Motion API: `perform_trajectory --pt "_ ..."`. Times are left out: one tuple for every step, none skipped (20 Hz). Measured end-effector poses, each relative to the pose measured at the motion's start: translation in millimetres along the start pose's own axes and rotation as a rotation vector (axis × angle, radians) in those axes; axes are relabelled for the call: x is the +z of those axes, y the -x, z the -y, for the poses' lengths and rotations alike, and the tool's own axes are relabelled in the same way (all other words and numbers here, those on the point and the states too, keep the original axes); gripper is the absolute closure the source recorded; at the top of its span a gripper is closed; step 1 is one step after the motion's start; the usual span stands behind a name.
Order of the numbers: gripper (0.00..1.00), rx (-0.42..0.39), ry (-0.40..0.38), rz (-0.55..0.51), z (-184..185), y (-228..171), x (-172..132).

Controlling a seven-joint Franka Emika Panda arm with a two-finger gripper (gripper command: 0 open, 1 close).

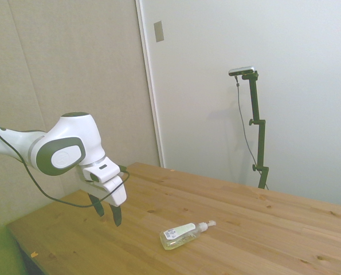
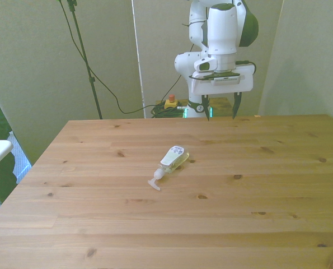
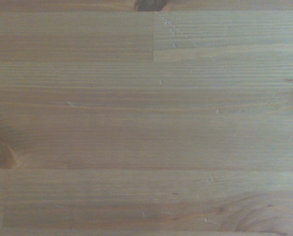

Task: Stand the sanitizer

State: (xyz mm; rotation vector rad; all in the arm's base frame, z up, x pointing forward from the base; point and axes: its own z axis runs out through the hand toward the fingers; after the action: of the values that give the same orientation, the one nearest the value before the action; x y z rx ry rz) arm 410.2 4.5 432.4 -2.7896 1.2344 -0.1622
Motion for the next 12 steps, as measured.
perform_trajectory --pt "0.00 0.000 0.001 0.001 0.0 -0.2 0.7" --pt "0.00 0.001 0.001 0.003 -0.7 -1.3 1.2" --pt "0.00 0.009 -0.003 0.001 -2.6 -5.0 0.1" --pt "0.00 0.025 -0.009 -0.006 -5.8 -13.2 -2.4" --pt "0.00 0.048 -0.016 -0.019 -10.5 -26.9 -6.8" --pt "0.00 0.076 -0.021 -0.027 -15.6 -43.3 -10.8" --pt "0.00 0.103 -0.024 -0.034 -20.1 -61.0 -14.1" --pt "0.00 0.126 -0.029 -0.042 -22.1 -78.8 -17.1" --pt "0.00 0.146 -0.034 -0.054 -22.2 -96.7 -19.4" --pt "0.00 0.166 -0.038 -0.064 -20.6 -114.3 -21.2" --pt "0.00 0.189 -0.042 -0.076 -18.5 -131.9 -21.8" --pt "0.00 0.215 -0.046 -0.084 -16.2 -149.8 -21.0"
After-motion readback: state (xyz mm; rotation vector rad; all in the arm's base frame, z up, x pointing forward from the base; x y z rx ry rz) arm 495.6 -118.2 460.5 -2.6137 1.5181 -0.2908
